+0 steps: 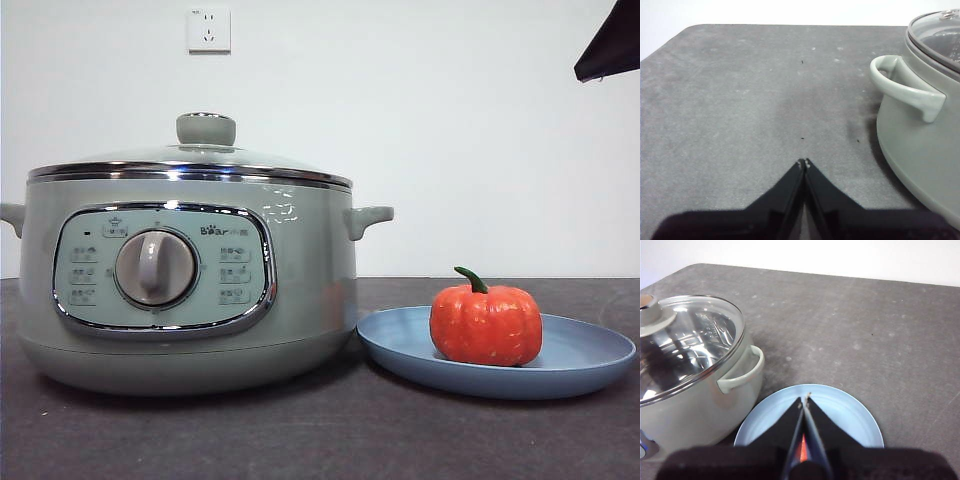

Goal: Take the pumpkin out from the steamer,put the pumpkin in the blue plate,close the lid

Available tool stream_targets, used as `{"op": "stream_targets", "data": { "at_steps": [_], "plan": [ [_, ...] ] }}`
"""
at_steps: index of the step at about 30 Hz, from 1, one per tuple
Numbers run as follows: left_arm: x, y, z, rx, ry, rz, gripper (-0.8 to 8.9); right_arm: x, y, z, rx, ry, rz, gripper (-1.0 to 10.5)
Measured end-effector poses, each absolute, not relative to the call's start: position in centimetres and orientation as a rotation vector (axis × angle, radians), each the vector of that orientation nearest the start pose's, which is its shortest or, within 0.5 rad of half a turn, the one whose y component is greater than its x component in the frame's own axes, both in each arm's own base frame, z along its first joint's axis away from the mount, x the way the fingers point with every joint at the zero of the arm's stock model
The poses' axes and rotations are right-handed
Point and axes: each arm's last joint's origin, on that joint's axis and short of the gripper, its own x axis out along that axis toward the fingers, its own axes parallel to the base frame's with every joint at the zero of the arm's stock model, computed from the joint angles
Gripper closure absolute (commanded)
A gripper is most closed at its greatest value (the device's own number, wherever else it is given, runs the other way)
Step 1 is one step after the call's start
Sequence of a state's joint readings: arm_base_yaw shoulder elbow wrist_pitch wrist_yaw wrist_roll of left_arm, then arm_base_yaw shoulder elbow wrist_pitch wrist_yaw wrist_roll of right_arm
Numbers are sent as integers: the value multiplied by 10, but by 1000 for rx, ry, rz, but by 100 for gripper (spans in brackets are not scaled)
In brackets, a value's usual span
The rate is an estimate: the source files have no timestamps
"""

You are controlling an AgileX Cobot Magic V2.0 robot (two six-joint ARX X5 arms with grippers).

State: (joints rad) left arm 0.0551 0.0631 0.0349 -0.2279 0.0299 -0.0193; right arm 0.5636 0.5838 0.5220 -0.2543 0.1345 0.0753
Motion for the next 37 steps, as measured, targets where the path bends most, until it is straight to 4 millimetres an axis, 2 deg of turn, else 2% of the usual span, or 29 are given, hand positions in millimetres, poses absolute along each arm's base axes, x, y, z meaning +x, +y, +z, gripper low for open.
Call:
{"op": "stream_targets", "data": {
  "at_steps": [20,24,29,32,37],
  "plan": [
    [97,5,149,-30,256,28,817,120,71,263,-37,320,414,946],
    [97,4,149,-30,256,28,817,119,70,260,-85,344,418,946],
    [97,5,149,-30,256,28,817,110,57,264,-136,267,400,946],
    [97,5,149,-30,256,28,817,106,44,256,-124,204,387,946],
    [97,5,149,-30,256,28,817,102,23,220,-94,159,319,946]
  ]
}}
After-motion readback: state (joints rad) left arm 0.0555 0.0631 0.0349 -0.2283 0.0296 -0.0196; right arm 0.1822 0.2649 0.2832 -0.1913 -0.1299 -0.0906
